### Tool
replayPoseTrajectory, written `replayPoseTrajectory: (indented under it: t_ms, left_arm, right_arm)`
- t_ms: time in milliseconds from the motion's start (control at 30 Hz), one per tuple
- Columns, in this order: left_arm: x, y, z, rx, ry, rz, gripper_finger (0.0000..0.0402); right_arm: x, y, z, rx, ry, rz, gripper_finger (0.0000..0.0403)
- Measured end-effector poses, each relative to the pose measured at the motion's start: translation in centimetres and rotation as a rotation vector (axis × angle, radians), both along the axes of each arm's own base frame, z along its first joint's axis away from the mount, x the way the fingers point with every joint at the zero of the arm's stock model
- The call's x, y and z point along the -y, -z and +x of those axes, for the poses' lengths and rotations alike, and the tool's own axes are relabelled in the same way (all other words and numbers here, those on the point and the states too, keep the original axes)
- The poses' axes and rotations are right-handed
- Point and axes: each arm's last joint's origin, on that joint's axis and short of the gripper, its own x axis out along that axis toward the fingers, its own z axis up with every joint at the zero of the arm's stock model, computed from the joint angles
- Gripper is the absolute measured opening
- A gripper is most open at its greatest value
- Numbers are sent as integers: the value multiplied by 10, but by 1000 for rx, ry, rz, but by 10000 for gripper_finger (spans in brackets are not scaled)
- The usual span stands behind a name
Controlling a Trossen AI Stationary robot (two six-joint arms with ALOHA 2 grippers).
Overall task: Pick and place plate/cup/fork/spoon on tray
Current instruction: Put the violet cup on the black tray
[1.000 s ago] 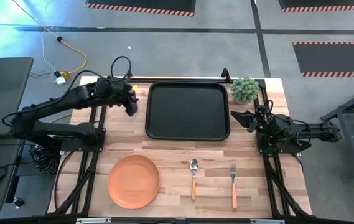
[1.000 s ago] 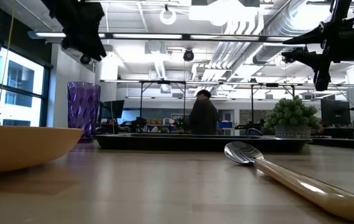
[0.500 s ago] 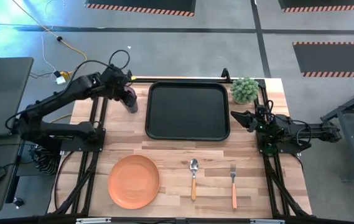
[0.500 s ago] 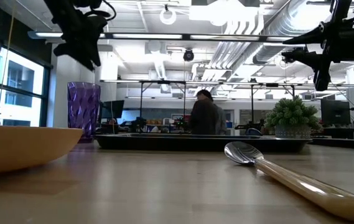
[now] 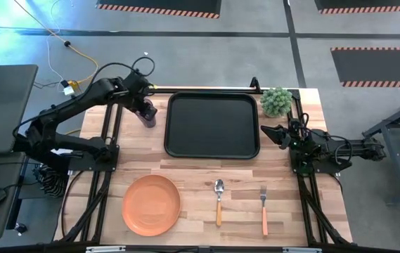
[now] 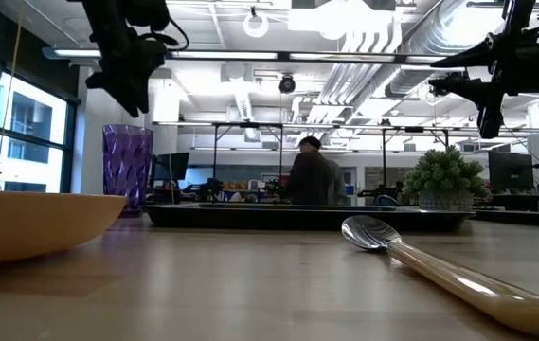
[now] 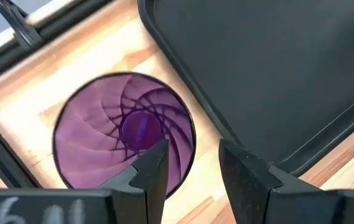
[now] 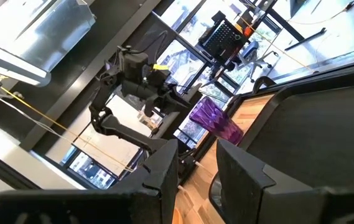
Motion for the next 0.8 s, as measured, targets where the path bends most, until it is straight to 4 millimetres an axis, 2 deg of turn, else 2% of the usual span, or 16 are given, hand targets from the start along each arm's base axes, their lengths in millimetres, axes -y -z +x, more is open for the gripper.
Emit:
replayPoseTrajectory:
  t_ms: [800]
  left_arm:
    - [-18, 33, 22, -136, -17, -83, 131]
  right_arm:
    - [0, 2, 0, -22, 3, 0, 103]
